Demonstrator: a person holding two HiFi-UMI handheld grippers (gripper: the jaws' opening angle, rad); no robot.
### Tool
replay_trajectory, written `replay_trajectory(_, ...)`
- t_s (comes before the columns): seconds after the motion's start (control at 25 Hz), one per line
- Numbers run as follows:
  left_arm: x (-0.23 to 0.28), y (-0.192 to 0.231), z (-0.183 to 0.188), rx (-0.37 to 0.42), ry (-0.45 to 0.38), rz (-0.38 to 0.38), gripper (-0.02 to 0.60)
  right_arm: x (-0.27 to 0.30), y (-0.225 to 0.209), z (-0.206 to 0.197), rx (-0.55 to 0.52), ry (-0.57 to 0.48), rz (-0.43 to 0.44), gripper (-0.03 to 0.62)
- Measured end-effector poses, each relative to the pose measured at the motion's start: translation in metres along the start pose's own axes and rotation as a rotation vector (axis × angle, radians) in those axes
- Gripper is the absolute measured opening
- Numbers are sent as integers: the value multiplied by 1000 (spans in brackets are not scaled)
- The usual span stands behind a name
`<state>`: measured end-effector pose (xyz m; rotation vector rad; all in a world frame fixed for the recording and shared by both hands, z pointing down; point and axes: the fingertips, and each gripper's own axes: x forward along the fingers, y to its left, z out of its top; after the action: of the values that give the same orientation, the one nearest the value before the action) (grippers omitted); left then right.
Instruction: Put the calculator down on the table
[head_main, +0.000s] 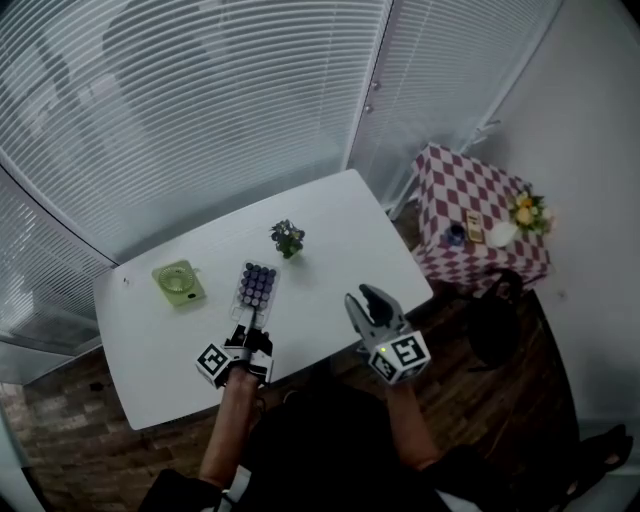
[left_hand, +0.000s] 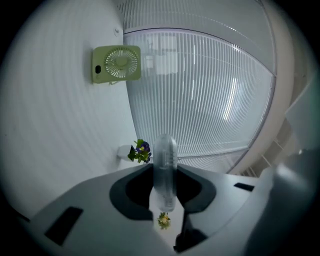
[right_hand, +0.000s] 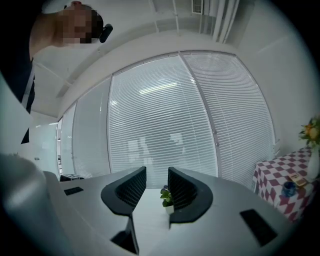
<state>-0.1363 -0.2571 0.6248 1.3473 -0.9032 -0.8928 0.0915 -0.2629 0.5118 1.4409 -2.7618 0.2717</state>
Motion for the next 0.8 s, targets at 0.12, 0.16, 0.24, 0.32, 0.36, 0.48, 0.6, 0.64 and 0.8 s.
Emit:
replay_trajectory(0.12,4,11,-8,16,54,14,100,-1,-4,-1,13,-5,-8,130)
replay_trajectory(0.16,6,15,-10,21,67,20,98,-1,-5,-3,17,-4,-10,127)
replay_trajectory(0.24,8,29,-8,39,81,42,100,1,-6,-5,23,3,-12,127)
replay_trajectory(0.32,10,48,-5,53,82,73,99,2,-7,-6,25,8,-12,127)
replay_trajectory(0.36,10,56,-4,56,77,91,100,3,-6,-7,27,8,-11,127)
replay_trajectory(0.48,14,75,-2,54,53,152,99,5,-2,-9,39,13,5,127)
replay_trajectory(0.6,19,90,0,53,32,187,100,8,2,-12,37,21,15,126)
replay_trajectory(0.64,21,96,1,54,26,197,100,9,3,-12,37,20,17,126)
replay_trajectory(0.8,26,116,7,77,-5,245,99,11,7,-14,34,27,16,126)
